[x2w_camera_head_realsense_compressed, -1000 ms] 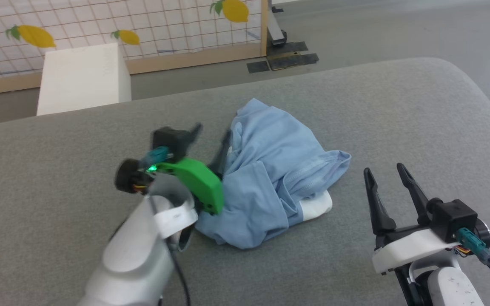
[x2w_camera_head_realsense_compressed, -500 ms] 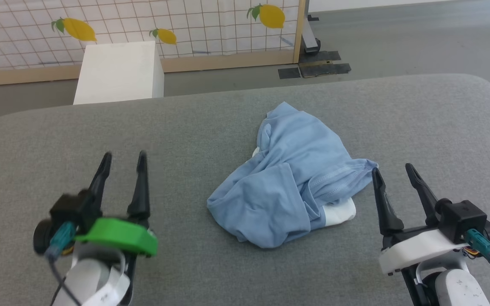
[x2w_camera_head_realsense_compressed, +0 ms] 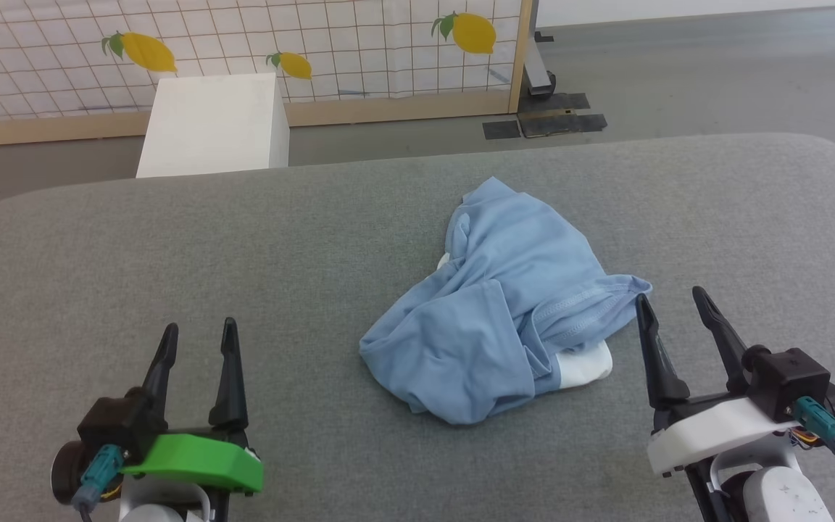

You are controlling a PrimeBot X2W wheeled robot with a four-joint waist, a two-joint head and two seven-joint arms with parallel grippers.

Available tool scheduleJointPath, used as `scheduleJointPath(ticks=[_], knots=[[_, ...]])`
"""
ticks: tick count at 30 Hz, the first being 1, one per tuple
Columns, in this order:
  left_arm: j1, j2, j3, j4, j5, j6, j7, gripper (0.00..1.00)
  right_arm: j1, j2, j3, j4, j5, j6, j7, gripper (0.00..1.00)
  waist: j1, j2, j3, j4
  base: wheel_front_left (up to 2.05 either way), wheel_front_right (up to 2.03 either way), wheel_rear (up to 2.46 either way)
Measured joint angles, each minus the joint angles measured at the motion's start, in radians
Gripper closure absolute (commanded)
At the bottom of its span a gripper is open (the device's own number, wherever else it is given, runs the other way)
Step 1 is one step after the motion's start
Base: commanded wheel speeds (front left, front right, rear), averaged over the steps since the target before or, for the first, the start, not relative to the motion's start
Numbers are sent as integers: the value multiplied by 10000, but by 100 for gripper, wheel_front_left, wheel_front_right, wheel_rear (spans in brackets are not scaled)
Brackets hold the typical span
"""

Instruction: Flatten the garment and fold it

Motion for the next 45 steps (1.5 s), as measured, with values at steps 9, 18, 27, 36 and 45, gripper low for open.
scheduleJointPath(ticks=[9,18,27,36,45], knots=[[-1289,-341,-1361,725,489,-936,316,0,-1,0,71,0,0,0,2,0,0,0,42,-223,0,0,0],[-3018,-798,-4656,2458,445,-1350,2042,0,-15,0,171,48,77,0,-21,0,0,0,266,-675,0,0,0],[-3831,-702,-5885,4514,184,-1095,5078,0,-64,0,257,249,127,0,-180,0,0,0,535,-1244,0,0,0],[-4090,-650,-5547,4381,-58,-677,5501,100,-78,2,282,395,176,-2,-270,0,0,0,580,-1433,0,0,0],[-3638,-372,-2853,2107,-1250,782,2502,100,-75,-2,207,357,155,0,-265,0,0,0,403,-924,0,0,0]])
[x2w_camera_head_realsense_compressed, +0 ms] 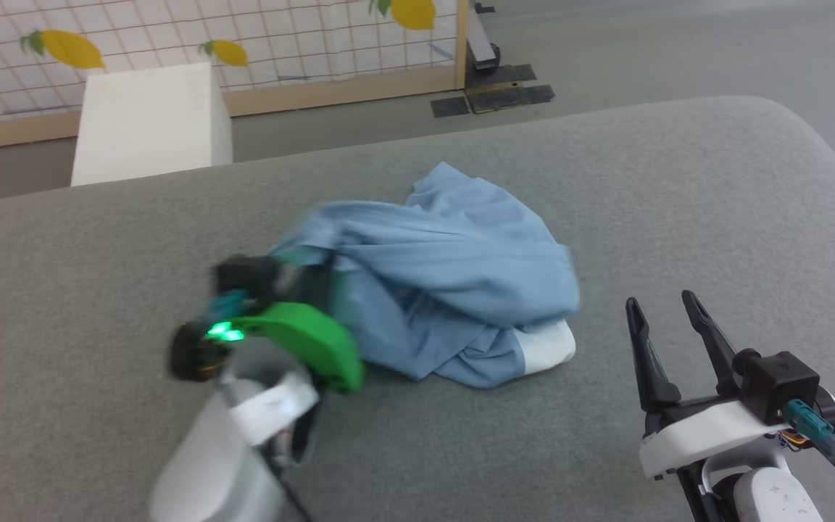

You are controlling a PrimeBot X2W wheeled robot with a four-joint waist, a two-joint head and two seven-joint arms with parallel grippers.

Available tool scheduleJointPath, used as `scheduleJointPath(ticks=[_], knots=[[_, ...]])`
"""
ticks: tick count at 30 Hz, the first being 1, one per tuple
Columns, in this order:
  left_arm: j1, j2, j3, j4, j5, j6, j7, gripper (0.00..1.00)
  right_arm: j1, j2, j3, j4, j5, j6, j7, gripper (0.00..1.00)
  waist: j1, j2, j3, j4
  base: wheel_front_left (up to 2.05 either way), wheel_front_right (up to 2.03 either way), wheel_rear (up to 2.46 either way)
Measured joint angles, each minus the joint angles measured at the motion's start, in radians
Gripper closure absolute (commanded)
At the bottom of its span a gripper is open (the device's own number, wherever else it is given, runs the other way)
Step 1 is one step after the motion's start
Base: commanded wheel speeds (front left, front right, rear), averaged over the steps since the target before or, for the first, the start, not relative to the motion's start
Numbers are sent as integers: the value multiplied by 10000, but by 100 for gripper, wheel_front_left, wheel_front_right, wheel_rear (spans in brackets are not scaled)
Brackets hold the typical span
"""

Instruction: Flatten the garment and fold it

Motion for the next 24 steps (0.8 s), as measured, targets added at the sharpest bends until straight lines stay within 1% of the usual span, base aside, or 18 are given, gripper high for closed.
scheduleJointPath(ticks=[1,5,9,11,13,14,15,16,18,20,22,24], knots=[[413,345,692,-362,-199,512,-263,100,2,-2,-2,-31,0,0,6,0,0,0,-40,165,0,0,0],[1554,901,1779,-677,-518,1400,-288,100,7,2,2,-67,4,0,46,0,0,0,-78,482,0,0,0],[2764,1174,2546,-761,-807,2142,-75,100,10,2,-17,-98,6,0,56,0,0,0,-81,728,0,0,0],[3431,1267,2840,-662,-995,2493,198,100,11,2,-33,-100,4,-2,58,0,0,0,-74,835,0,0,0],[3915,1300,2987,-533,-1110,2696,470,100,11,2,-54,-105,4,-2,59,0,0,0,-59,919,0,0,0],[4102,1304,2980,-499,-1131,2725,616,59,11,0,-71,-109,4,-2,88,0,0,0,-51,963,0,0,0],[4233,1302,2932,-518,-1189,2713,727,23,11,2,-86,-109,4,-2,98,0,0,0,-42,1006,0,0,0],[4298,1285,2903,-570,-1198,2671,721,0,11,2,-90,-111,2,0,100,0,0,0,-36,1040,0,0,0],[4315,1198,2911,-828,-1290,2479,360,0,11,2,-92,-128,-6,-2,128,0,0,0,-20,1120,0,0,0],[4286,1045,2945,-1179,-1394,2171,-401,0,11,2,-79,-142,-13,-2,176,0,0,0,-16,1177,0,0,0],[4135,901,2884,-1461,-1396,1649,-1499,0,11,2,-46,-150,-13,-2,190,0,0,0,-30,1223,0,0,0],[3911,828,2742,-1647,-1220,1220,-2144,0,10,2,-12,-159,-13,-2,234,0,0,0,-58,1254,0,0,0]])
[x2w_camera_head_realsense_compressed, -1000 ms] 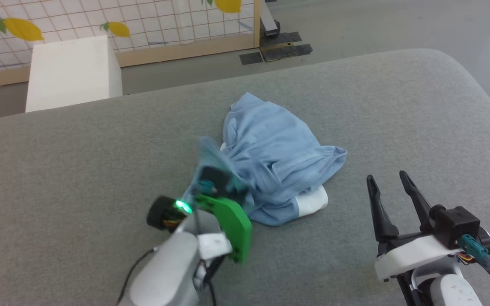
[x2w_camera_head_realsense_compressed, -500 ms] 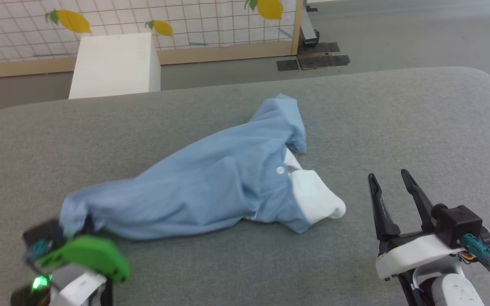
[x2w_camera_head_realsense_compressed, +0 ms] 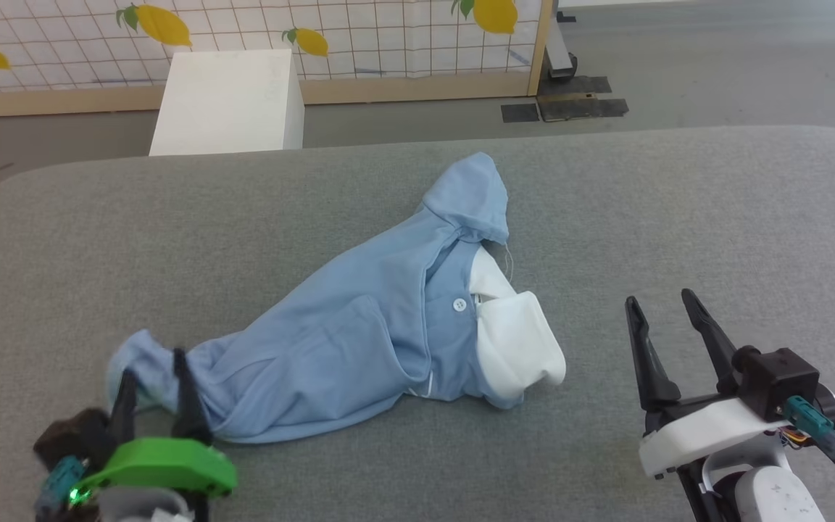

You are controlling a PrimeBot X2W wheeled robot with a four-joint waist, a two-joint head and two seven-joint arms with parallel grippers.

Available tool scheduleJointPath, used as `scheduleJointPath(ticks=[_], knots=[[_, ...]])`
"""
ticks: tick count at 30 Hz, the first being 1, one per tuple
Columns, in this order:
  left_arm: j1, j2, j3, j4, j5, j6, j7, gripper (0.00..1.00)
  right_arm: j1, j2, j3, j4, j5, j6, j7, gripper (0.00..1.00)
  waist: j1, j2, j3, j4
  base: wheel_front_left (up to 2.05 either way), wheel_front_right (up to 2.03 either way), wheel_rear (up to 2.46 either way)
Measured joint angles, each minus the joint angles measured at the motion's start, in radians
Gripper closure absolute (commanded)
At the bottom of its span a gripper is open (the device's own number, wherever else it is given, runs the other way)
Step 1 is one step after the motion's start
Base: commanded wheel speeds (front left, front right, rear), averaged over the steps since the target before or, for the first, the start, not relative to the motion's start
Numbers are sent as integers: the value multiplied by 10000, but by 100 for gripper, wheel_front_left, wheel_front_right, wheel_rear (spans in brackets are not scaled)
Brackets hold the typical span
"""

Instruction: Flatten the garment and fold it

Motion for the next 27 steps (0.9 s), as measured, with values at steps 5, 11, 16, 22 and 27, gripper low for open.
scheduleJointPath(ticks=[5,11,16,22,27], knots=[[-658,-525,-755,-464,1080,-874,-320,0,-2,2,194,-40,0,2,119,0,0,0,-64,92,0,0,0],[-1210,-823,-2431,489,2270,-1827,-245,0,-3,2,268,-84,0,0,130,0,0,0,-26,114,0,0,0],[-2263,-907,-3680,1515,3032,-2328,811,0,-9,2,345,-86,15,2,130,0,0,0,119,43,0,0,0],[-3374,-867,-4433,2452,3457,-2761,2732,0,-81,2,376,-19,38,2,117,0,0,0,314,-172,0,0,0],[-4392,-890,-4284,2773,3496,-2520,3547,0,-178,0,424,63,113,0,81,0,0,0,444,-390,0,0,0]])
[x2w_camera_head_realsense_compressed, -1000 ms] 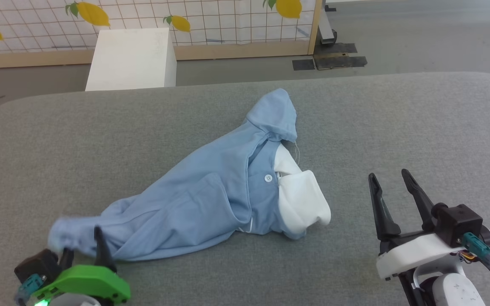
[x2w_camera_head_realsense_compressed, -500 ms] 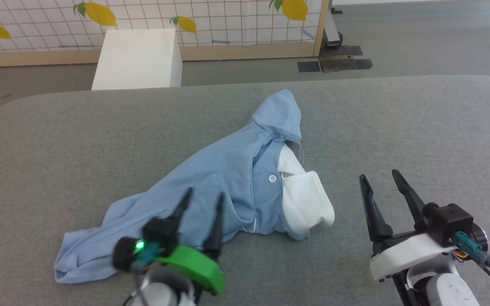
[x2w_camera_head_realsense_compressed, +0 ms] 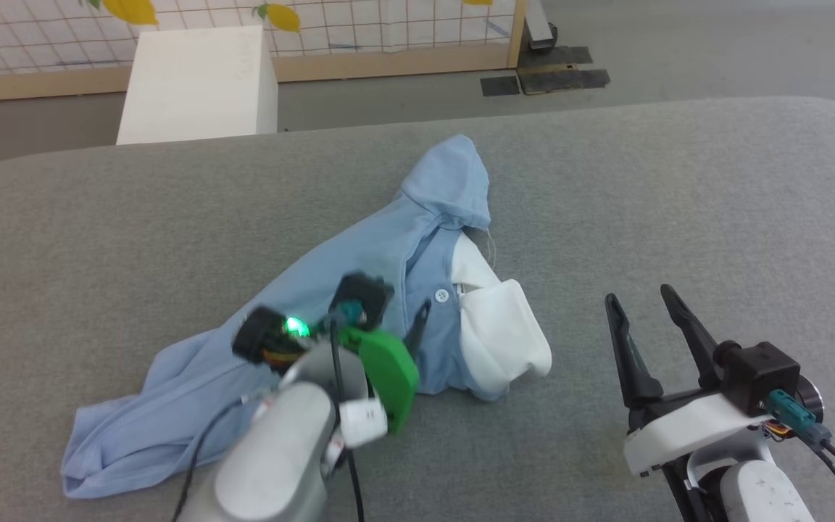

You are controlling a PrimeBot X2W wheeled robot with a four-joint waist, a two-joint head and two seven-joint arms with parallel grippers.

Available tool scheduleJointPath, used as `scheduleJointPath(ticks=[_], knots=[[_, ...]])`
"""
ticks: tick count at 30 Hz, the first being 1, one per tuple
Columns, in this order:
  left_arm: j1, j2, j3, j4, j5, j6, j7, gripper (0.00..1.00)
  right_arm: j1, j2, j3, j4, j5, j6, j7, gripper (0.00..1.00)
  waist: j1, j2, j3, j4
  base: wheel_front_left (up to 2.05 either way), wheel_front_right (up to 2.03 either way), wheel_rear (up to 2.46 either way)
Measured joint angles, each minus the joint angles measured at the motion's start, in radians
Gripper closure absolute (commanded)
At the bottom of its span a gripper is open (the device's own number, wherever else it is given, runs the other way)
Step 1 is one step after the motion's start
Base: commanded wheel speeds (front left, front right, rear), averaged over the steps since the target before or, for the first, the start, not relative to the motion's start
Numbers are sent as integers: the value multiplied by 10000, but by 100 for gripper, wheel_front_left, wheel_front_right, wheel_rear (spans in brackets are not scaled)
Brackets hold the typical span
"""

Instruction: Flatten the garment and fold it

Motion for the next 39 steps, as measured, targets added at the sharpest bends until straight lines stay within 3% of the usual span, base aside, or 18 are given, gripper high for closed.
scheduleJointPath(ticks=[2,10,11,12,18,23,28,34,39], knots=[[-957,-27,205,652,79,324,608,0,-92,4,140,102,36,0,-61,0,0,0,110,-214,0,0,0],[-2023,-21,167,2190,82,337,2056,0,-248,0,184,341,102,0,-230,0,1,-1,351,-639,0,0,0],[-2093,-17,169,2266,82,337,2102,25,-255,0,182,359,102,0,-234,0,2,0,371,-673,0,0,0],[-2178,-8,180,2332,82,337,2103,100,-262,-2,182,389,102,2,-245,0,2,0,391,-711,0,0,0],[-2299,17,711,2387,-240,606,1379,100,-284,0,82,476,115,0,-320,0,2,0,359,-697,0,0,0],[-2161,79,2201,1630,-1131,1396,-476,100,-286,2,-15,470,113,2,-320,0,1,0,277,-452,0,0,0],[-953,408,3799,826,-2151,2113,-1536,100,-284,0,-59,468,113,0,-318,0,1,0,171,-157,0,0,0],[1317,974,5248,221,-2894,2913,-1586,100,-277,2,-75,454,113,0,-316,0,1,0,33,175,0,0,0],[3039,1131,5662,150,-3363,3333,-700,100,-267,2,-61,428,113,2,-268,0,1,-1,-57,314,0,0,0]])
